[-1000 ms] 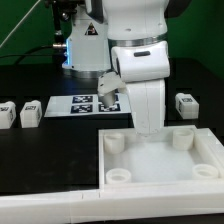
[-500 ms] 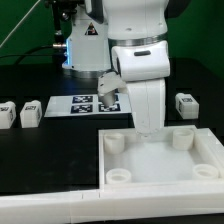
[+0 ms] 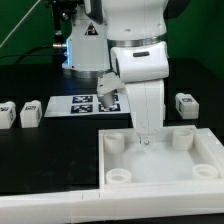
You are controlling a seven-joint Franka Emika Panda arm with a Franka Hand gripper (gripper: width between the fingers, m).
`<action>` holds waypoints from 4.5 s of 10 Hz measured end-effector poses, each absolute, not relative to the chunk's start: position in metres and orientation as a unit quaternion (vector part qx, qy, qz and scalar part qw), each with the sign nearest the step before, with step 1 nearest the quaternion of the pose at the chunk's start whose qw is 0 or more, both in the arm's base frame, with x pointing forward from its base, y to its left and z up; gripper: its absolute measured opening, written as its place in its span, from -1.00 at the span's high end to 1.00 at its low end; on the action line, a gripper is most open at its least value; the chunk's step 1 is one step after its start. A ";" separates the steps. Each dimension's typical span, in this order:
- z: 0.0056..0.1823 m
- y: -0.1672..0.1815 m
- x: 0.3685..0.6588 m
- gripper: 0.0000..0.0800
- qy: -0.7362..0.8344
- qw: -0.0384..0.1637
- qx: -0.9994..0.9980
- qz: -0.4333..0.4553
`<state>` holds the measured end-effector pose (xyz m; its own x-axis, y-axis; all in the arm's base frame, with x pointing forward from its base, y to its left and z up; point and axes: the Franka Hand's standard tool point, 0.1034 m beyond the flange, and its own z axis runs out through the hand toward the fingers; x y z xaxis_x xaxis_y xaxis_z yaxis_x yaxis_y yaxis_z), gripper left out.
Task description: Assemble one leg
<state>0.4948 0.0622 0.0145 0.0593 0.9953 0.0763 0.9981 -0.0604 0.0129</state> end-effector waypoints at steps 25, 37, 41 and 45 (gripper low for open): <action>0.059 0.170 0.454 -0.62 -0.040 0.054 -0.997 0.046; 0.034 0.177 0.430 -0.62 -0.014 0.019 -0.893 0.449; 0.024 0.182 0.402 -0.62 -0.021 0.008 -0.884 0.466; 0.013 0.184 0.392 -0.62 -0.026 0.008 -0.884 0.468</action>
Offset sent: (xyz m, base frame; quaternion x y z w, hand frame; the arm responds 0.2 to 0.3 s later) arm 0.0000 0.0000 0.0000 0.0000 0.0000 0.0000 1.0000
